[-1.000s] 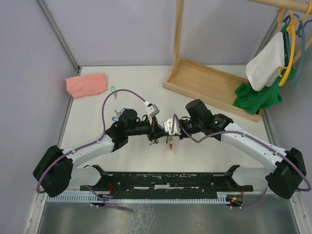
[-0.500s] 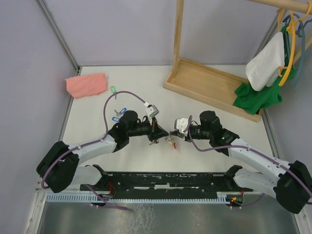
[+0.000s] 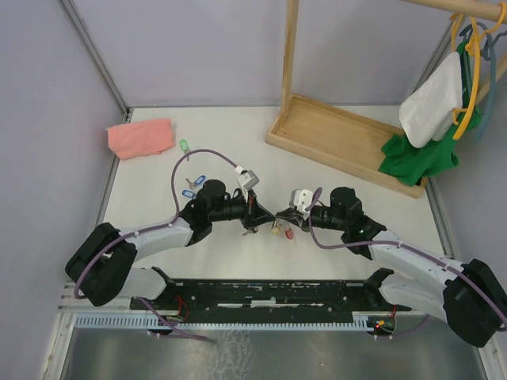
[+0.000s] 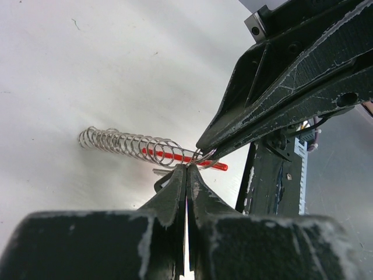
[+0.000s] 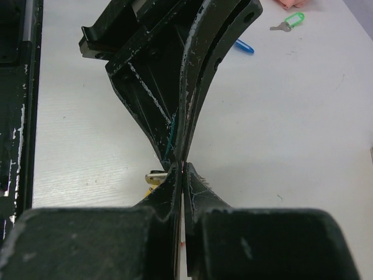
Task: Put the keys on the keyring
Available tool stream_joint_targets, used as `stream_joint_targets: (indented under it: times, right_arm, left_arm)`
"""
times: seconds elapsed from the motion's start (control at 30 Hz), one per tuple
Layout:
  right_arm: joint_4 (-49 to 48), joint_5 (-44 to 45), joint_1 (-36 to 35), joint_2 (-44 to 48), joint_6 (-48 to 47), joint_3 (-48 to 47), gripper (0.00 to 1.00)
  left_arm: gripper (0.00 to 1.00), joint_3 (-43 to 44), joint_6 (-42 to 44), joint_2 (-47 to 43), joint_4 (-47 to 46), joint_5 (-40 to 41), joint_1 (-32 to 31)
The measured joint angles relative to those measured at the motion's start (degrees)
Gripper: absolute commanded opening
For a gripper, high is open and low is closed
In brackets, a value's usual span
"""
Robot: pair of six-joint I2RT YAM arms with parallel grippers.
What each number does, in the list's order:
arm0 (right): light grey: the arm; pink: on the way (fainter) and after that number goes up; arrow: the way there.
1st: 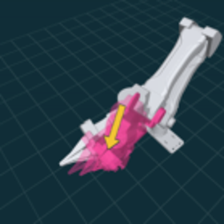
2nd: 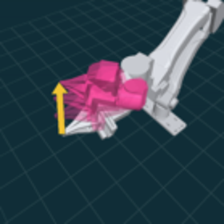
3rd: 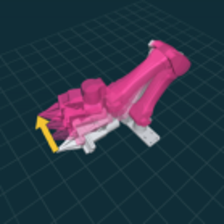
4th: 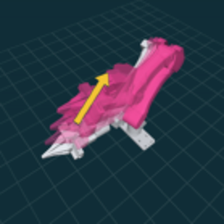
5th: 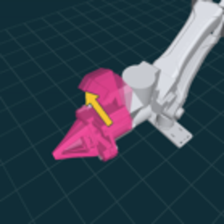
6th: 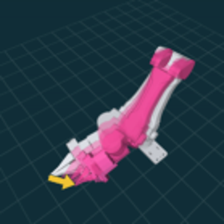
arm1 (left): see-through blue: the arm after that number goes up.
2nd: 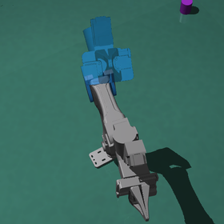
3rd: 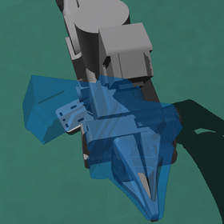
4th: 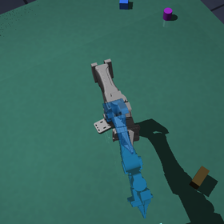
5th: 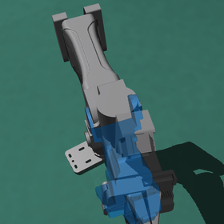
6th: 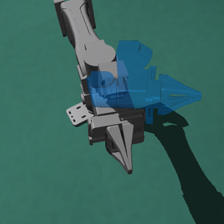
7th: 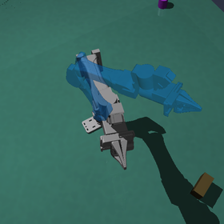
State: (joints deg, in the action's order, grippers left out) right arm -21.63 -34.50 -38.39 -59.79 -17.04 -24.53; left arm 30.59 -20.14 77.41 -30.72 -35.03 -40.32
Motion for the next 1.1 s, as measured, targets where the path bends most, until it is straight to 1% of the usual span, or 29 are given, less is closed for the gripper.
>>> stream_joint_targets:
  times: [0.13,0.3,0.43,0.7,0.83,0.97,1.1]
  right_arm:
    - [8.5,-0.2,-0.1,1.5,-3.4,-3.8,0.13]
    - [19.9,0.0,-0.1,2.3,-8.3,-10.1,0.17]
    - [26.4,-0.1,0.0,2.1,-11.3,-13.5,0.22]
    - [37.1,-1.7,-0.1,-1.4,-17.3,-18.8,0.34]
    - [40.7,-2.3,0.0,-3.1,-21.1,-22.0,0.40]
    - [44.0,-3.3,-0.1,-5.1,-25.8,-25.4,0.44]
    - [48.4,-4.8,0.0,-7.6,-32.3,-29.2,0.46]
  left_arm:
    - [0.03,0.5,0.1,-2.6,2.9,0.0,-0.2]
    - [0.03,1.7,0.9,-4.8,6.8,0.0,-0.2]
    - [0.03,2.5,1.3,-5.2,9.2,0.0,-0.2]
    - [0.03,4.5,2.6,-5.5,13.2,0.0,-0.2]
    - [0.03,6.2,4.2,-5.5,15.7,0.0,-0.2]
    - [0.03,7.8,6.5,-5.5,18.2,-0.1,-0.3]
    - [0.03,8.9,7.9,-5.5,20.1,-0.1,-0.3]
